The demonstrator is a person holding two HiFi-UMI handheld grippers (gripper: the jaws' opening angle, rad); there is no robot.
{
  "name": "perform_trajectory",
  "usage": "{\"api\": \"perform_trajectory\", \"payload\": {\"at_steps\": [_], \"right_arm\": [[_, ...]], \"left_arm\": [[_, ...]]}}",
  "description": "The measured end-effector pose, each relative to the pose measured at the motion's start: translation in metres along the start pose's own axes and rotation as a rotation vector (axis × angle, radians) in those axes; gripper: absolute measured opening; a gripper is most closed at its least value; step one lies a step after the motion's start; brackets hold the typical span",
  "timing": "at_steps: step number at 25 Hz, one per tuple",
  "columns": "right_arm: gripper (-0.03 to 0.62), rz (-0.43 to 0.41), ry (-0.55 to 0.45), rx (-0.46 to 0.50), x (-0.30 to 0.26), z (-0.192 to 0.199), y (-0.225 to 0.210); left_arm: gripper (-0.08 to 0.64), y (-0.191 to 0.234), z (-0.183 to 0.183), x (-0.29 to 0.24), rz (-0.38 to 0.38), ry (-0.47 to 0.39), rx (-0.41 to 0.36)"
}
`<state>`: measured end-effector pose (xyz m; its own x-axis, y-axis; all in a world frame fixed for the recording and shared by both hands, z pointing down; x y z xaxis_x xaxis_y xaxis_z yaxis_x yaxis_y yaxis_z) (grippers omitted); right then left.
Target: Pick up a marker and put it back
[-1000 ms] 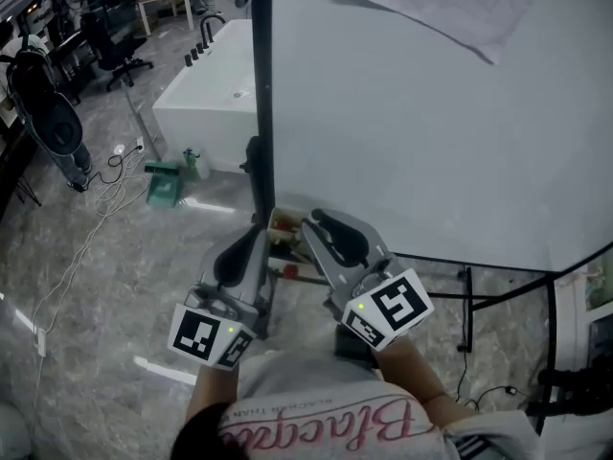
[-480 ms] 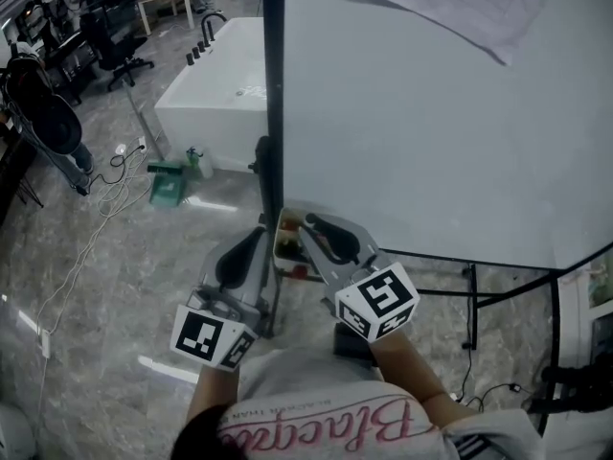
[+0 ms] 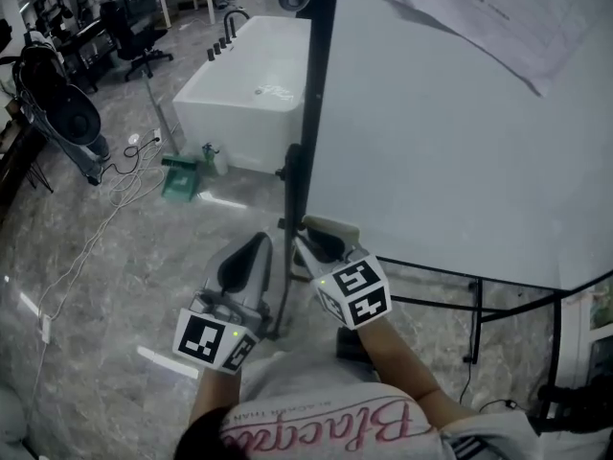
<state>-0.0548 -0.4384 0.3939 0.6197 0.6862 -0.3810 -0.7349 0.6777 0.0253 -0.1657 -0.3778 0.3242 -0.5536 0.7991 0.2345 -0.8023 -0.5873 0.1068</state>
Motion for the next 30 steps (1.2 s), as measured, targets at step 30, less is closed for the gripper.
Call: {"api": "perform_trajectory", "payload": {"at_steps": [30], "right_arm": [[0.000,0.015,-0.491,-0.104,0.120,-0.058,-0.017]], "left_arm": [[0.000,-0.029,0.001,-0.015,0.067,-0.007,0.005]]}}
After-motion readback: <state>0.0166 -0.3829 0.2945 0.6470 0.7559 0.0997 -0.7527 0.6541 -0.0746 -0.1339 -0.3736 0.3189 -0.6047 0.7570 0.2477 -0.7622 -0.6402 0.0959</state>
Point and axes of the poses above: the fingertips, and each gripper's own axes: x backward along the fingers, y to its left, z out of its underside, the point moved 5 cm from there along x, backward along the fingers, and after that the axes turned 4 degrees about z, right-handed, at the moved point
